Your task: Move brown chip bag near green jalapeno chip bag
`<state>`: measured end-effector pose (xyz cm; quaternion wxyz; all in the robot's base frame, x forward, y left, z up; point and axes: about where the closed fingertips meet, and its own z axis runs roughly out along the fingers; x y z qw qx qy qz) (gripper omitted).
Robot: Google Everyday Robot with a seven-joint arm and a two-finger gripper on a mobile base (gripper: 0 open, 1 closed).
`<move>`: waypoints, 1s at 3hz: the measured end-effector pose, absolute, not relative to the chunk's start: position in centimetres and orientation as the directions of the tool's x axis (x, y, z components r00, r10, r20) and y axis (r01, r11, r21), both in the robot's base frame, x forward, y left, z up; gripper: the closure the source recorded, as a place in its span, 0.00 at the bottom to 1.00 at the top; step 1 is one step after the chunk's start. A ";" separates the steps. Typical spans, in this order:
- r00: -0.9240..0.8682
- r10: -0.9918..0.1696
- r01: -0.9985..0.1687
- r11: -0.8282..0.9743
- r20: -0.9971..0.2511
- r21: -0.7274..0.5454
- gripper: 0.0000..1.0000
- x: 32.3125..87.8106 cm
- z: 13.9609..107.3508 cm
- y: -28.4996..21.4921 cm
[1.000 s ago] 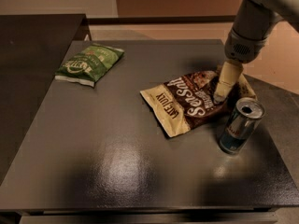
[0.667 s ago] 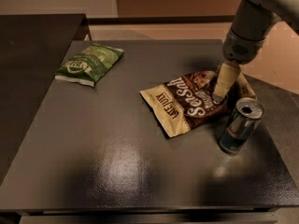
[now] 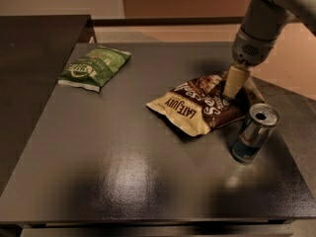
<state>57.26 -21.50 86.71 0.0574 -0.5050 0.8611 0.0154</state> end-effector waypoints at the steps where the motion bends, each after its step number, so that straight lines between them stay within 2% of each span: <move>1: -0.463 -0.877 -0.882 0.471 -0.132 -0.034 0.87 57.4 87.5 -20.3; 2: -0.418 -0.895 -0.902 0.429 -0.156 -0.042 1.00 57.8 88.6 -17.9; 3: -0.343 -0.920 -0.931 0.360 -0.187 -0.064 1.00 58.3 89.9 -14.2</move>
Offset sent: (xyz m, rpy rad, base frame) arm 0.0005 0.0613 0.0361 0.0437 -0.0186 0.1267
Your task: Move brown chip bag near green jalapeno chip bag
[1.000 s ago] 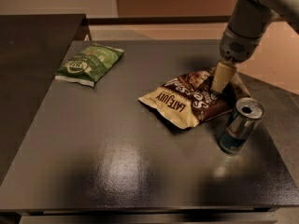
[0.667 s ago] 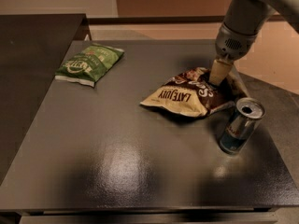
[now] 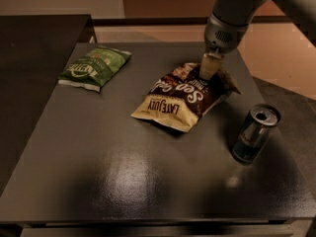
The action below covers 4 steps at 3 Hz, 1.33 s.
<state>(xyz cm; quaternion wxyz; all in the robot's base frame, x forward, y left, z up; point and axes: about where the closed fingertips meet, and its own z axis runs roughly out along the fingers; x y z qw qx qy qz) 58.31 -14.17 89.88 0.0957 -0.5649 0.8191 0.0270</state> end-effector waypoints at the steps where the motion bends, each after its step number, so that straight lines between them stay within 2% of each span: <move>1: -0.263 -0.936 -0.953 0.289 -0.234 -0.086 1.00 59.0 91.3 -9.8; 3: -0.105 -0.933 -0.980 0.156 -0.345 -0.123 1.00 60.1 93.8 -1.7; 4: -0.036 -0.921 -0.986 0.097 -0.389 -0.138 0.82 60.7 94.2 1.5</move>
Offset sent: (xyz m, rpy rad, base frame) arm 0.0143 0.1312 0.0495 0.1406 -0.0952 0.2296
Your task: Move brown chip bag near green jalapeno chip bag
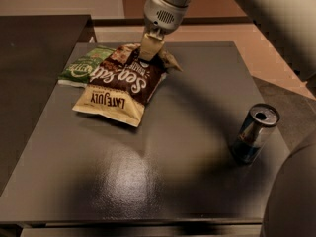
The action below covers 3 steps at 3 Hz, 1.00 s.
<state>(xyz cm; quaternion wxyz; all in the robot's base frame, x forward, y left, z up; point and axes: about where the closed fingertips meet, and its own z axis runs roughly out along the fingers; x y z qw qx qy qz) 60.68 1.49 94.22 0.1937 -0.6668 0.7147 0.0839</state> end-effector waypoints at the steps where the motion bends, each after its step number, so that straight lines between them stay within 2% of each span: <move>1: 0.008 -0.904 -0.984 0.068 -0.428 -0.162 0.59 62.0 94.6 3.6; 3: 0.044 -0.885 -0.972 0.069 -0.463 -0.226 0.12 65.4 95.1 6.1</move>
Offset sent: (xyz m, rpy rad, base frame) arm 0.0489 0.0521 0.0179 0.1080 -0.1149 0.0571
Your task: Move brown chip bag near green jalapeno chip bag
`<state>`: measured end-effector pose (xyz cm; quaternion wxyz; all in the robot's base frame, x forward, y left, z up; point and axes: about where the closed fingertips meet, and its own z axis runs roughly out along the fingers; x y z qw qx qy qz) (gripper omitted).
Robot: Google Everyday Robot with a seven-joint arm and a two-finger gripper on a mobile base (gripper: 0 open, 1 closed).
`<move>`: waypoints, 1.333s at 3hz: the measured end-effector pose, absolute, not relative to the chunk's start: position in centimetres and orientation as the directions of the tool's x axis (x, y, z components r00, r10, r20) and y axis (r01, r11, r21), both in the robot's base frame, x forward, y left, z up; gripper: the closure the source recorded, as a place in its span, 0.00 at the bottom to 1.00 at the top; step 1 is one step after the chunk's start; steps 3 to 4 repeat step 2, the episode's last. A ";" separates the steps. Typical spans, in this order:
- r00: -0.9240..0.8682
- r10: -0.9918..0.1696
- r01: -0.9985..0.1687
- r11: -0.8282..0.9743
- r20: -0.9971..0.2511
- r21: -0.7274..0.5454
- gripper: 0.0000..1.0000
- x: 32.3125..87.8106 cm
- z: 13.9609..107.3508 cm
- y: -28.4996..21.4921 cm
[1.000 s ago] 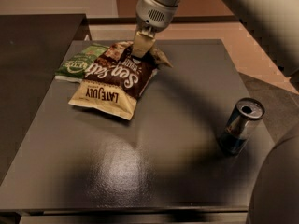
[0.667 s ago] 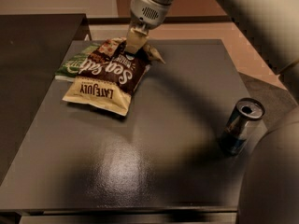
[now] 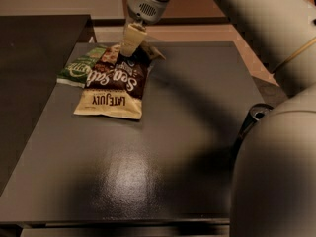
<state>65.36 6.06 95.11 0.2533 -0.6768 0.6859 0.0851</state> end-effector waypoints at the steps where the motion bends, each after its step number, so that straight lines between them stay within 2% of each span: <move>1: 0.045 -0.885 -0.972 0.068 -0.463 -0.224 0.00 65.3 95.0 6.2; 4: 0.045 -0.885 -0.972 0.068 -0.463 -0.224 0.00 65.3 95.0 6.2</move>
Offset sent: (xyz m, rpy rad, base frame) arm -0.0002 0.0012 -0.0015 -0.0002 0.0022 0.0018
